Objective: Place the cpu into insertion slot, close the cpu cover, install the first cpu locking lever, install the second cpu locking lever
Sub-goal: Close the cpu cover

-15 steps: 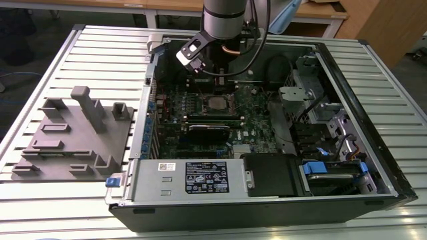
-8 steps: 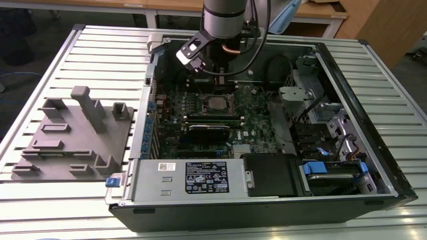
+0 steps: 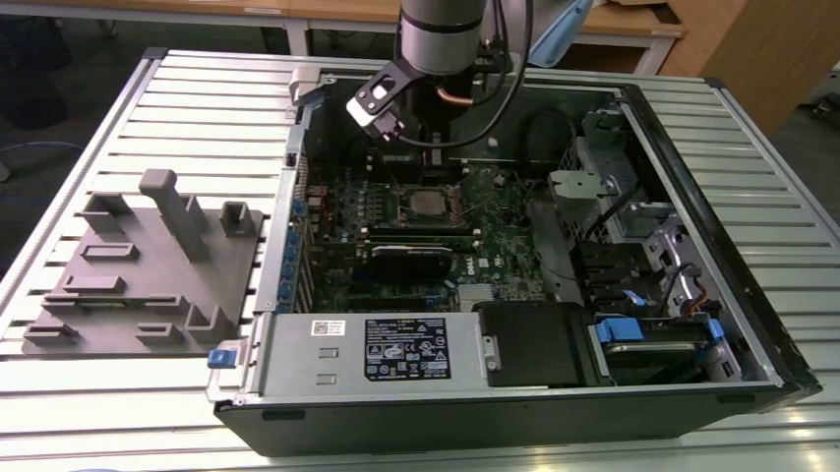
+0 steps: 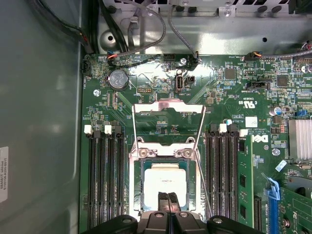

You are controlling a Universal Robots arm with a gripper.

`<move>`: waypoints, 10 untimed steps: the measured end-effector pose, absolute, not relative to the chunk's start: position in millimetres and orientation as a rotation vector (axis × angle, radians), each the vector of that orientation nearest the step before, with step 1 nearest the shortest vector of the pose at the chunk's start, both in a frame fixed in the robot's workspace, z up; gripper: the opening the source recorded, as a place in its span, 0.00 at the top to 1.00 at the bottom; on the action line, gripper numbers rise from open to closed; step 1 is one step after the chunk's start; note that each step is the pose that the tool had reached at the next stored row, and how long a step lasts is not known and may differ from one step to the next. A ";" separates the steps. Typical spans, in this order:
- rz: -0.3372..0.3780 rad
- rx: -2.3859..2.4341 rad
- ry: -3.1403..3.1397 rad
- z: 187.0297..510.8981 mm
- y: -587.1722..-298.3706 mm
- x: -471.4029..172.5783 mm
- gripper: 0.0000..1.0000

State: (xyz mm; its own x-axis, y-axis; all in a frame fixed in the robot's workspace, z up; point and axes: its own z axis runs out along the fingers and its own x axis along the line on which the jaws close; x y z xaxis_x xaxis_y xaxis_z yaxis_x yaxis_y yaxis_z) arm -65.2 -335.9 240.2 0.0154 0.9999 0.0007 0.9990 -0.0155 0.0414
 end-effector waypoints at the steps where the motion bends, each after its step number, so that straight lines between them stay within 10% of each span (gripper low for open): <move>1: 0.046 2.218 2.184 240.7 -335.9 -65.2 0.90; 10: 0.045 2.219 2.185 246.4 -335.9 -65.2 0.90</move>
